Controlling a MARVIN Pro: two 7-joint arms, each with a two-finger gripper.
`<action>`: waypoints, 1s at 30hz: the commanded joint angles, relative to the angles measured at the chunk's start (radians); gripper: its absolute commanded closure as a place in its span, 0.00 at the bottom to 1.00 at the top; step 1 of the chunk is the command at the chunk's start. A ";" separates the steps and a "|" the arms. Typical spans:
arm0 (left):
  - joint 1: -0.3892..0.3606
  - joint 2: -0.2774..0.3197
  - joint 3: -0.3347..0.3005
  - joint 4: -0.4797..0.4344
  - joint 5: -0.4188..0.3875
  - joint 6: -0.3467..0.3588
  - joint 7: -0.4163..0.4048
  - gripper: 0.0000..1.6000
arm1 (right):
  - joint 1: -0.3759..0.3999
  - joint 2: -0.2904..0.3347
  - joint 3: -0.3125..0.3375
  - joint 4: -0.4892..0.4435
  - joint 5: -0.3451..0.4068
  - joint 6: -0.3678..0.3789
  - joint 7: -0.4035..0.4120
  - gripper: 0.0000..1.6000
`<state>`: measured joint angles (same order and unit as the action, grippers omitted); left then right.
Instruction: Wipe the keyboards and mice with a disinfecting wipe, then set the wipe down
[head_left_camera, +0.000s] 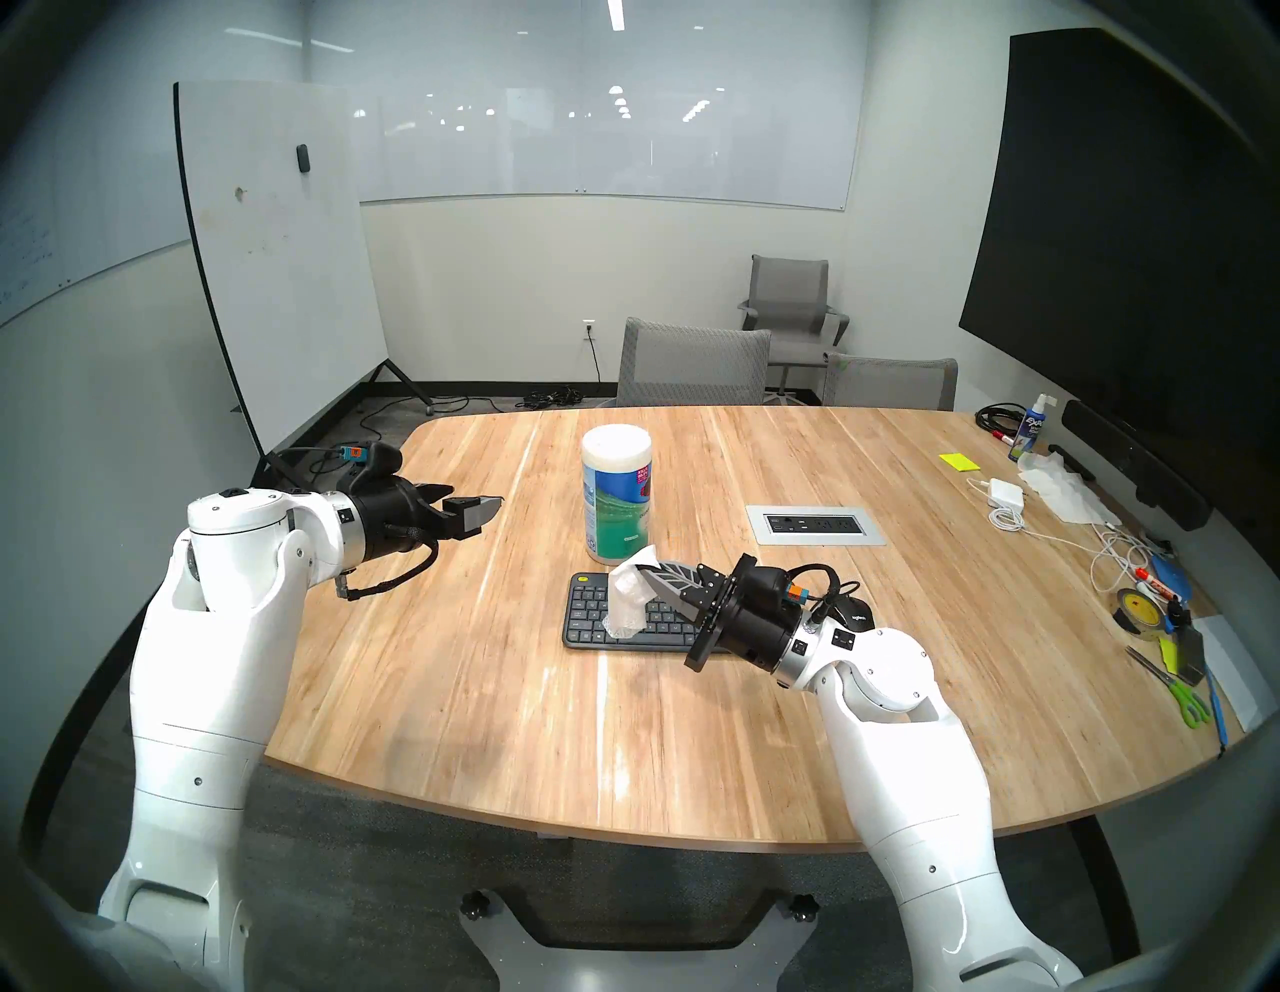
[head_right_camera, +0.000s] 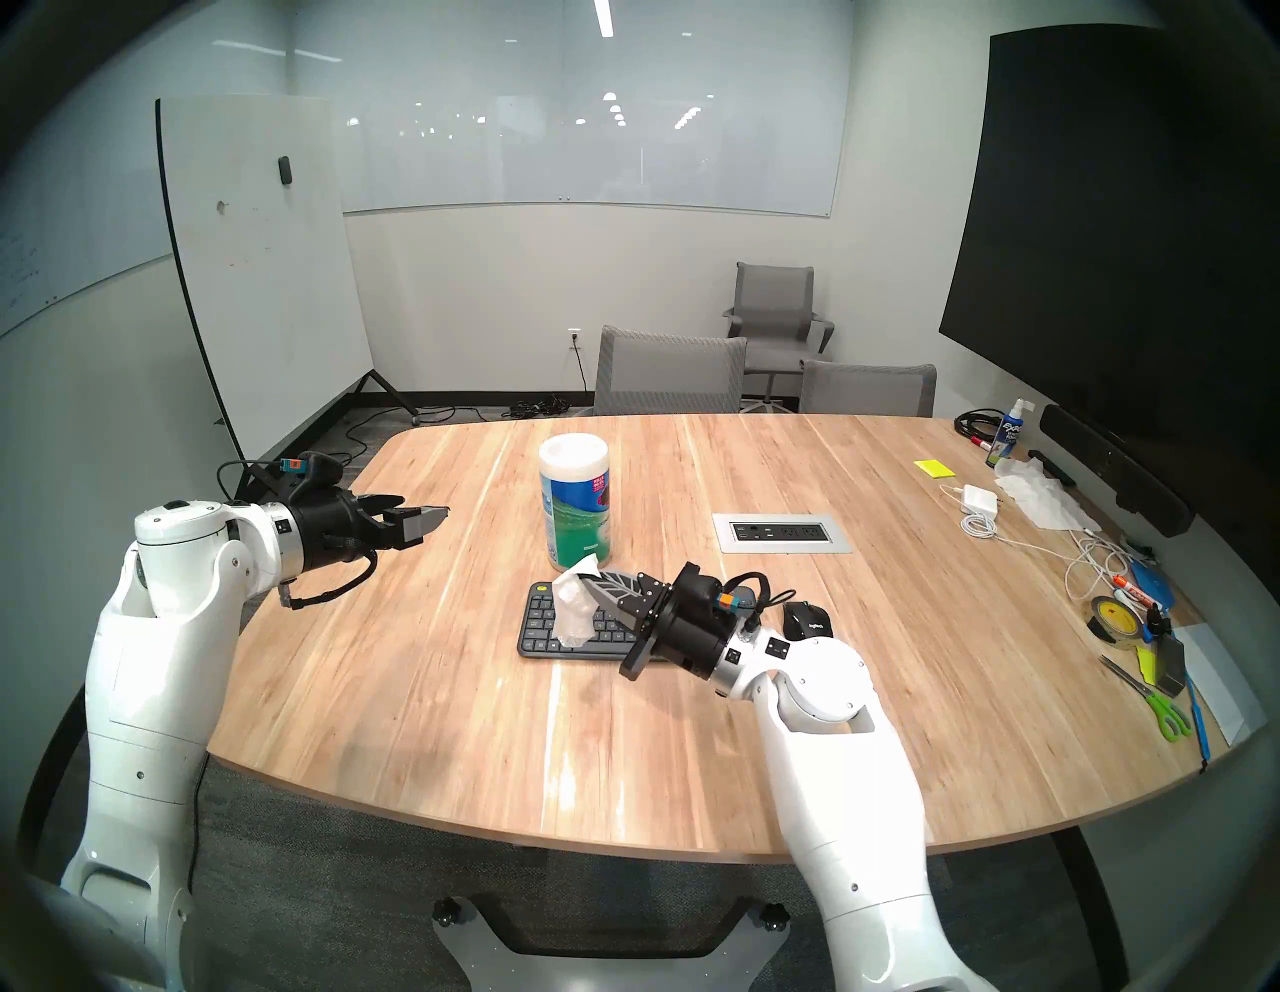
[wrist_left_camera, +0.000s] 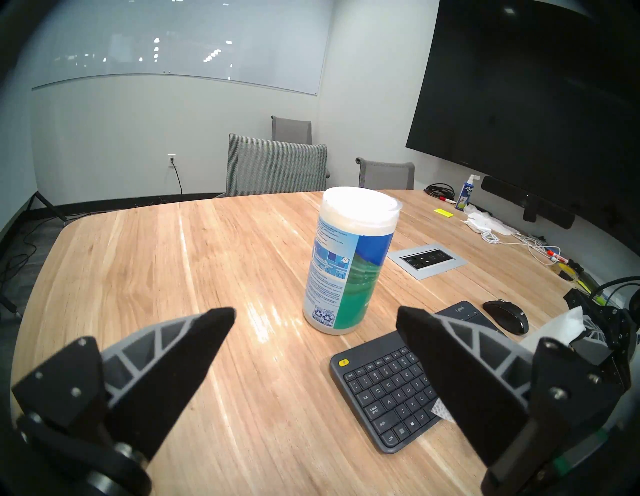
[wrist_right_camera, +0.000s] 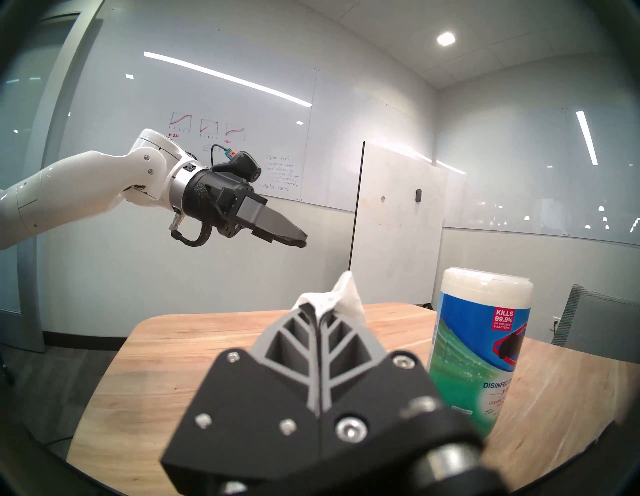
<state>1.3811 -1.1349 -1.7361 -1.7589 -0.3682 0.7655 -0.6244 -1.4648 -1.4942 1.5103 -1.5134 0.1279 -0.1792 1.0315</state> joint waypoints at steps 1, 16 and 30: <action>-0.014 -0.003 -0.004 -0.024 -0.002 -0.005 0.003 0.00 | 0.006 -0.028 -0.039 0.002 -0.026 -0.018 -0.010 1.00; -0.014 -0.003 -0.004 -0.023 -0.001 -0.005 0.002 0.00 | 0.042 -0.104 -0.123 0.095 -0.186 -0.106 -0.135 1.00; -0.014 -0.003 -0.004 -0.023 -0.001 -0.005 0.002 0.00 | 0.078 -0.126 -0.191 0.127 -0.333 -0.121 -0.313 1.00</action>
<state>1.3806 -1.1350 -1.7365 -1.7589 -0.3681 0.7650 -0.6250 -1.4317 -1.5901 1.3550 -1.3841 -0.1612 -0.3014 0.8051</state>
